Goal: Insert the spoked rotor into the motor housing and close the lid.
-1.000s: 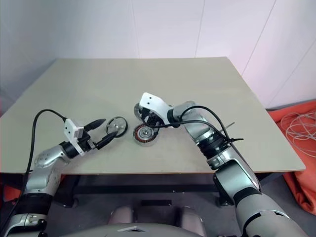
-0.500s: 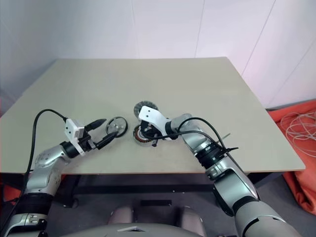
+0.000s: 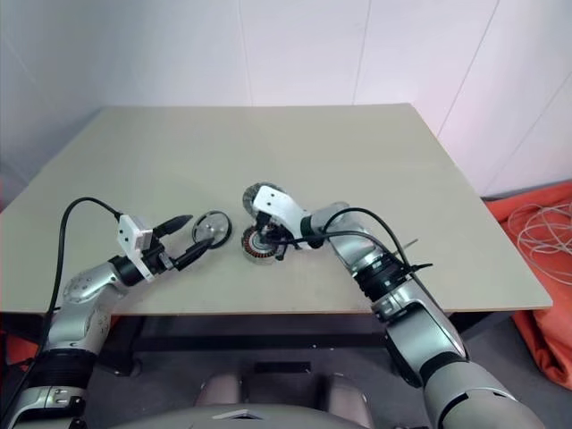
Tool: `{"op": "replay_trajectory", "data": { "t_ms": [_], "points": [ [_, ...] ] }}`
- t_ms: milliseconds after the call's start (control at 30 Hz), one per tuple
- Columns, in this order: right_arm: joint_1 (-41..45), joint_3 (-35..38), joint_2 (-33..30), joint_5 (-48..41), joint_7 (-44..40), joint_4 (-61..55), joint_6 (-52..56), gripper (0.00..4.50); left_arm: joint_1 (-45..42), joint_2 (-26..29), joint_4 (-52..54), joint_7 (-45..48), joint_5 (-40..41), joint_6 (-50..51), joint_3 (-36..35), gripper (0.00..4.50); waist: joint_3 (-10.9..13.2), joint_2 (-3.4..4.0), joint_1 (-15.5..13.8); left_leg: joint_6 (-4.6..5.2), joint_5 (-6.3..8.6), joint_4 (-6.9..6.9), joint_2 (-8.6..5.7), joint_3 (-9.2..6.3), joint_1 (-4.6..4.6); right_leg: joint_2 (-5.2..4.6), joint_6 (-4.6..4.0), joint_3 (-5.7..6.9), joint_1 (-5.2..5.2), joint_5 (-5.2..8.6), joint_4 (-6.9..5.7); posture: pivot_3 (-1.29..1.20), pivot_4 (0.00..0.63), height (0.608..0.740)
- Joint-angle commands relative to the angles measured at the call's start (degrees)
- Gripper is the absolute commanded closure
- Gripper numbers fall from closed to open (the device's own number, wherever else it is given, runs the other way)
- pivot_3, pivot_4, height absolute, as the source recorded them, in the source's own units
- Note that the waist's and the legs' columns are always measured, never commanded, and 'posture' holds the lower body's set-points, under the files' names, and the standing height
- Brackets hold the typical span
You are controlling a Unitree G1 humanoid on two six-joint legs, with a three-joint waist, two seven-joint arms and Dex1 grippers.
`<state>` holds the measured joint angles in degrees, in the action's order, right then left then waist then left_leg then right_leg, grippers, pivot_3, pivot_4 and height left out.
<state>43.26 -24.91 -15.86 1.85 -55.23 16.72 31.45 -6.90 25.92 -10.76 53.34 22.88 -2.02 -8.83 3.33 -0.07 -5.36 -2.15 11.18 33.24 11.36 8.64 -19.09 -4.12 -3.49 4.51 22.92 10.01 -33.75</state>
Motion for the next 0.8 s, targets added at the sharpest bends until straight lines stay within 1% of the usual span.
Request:
{"op": "replay_trajectory", "data": {
  "t_ms": [33,600,800],
  "points": [
    [1.7,1.0,0.3,-0.5,0.0,0.2,-1.2,4.47,-1.4,0.3,0.9,0.0,0.3,-0.6,-0.4,0.0,0.0,0.0,0.0,0.0,0.0,-0.01,0.0,0.0,0.0,0.0,0.0,0.0,0.0,0.0,0.0,0.0,0.0,0.74],
    [0.8,0.1,1.1,0.1,-0.3,1.9,-3.0,4.47,-1.3,0.3,1.1,-0.1,0.2,-0.6,-0.4,0.0,0.0,0.0,0.0,0.0,0.0,-0.02,0.0,0.01,-0.03,0.0,0.0,0.01,0.04,0.0,0.0,0.0,0.0,0.74],
    [1.2,-0.2,2.4,0.8,1.0,2.8,-3.9,4.47,-1.3,0.2,1.2,-0.1,0.2,-0.6,-0.3,0.0,0.0,0.0,0.0,0.0,0.0,-0.02,0.0,0.02,-0.04,0.0,0.0,0.01,0.05,0.0,0.0,0.0,0.0,0.74]
  ]
}}
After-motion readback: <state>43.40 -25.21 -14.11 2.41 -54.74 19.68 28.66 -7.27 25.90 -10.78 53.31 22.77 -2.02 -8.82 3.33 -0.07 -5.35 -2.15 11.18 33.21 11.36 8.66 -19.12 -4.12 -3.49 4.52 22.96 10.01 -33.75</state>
